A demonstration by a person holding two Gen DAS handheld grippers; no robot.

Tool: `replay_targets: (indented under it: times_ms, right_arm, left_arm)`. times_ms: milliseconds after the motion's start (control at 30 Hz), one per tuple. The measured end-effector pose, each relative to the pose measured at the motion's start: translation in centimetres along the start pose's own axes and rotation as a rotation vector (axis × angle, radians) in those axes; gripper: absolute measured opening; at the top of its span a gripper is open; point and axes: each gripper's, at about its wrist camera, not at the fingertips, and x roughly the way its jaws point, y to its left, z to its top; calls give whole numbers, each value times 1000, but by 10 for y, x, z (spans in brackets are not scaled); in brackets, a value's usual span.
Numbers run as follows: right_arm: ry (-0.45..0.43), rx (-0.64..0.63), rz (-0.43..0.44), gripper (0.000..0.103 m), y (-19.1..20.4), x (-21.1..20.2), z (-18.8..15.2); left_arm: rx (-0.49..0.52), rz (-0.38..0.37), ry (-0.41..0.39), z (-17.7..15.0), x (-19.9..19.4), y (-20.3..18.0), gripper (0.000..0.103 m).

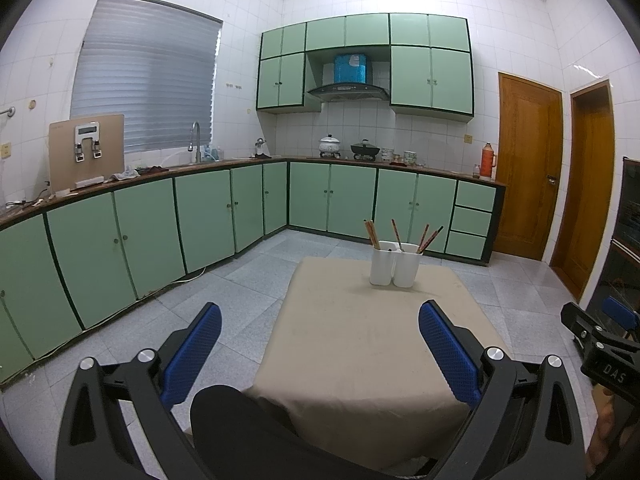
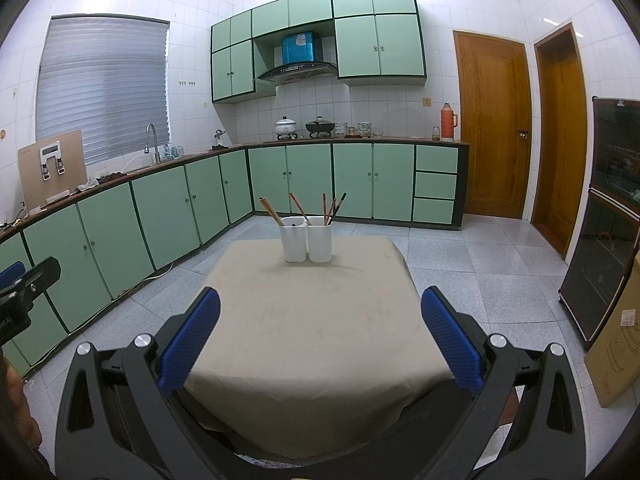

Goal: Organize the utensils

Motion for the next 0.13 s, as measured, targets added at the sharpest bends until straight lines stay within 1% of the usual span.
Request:
replay_targets:
  times_ms: [133]
  right_arm:
    - [0, 0, 0, 97, 0, -1, -1]
  left_arm:
    - [-2, 1, 0, 2, 0, 2, 97]
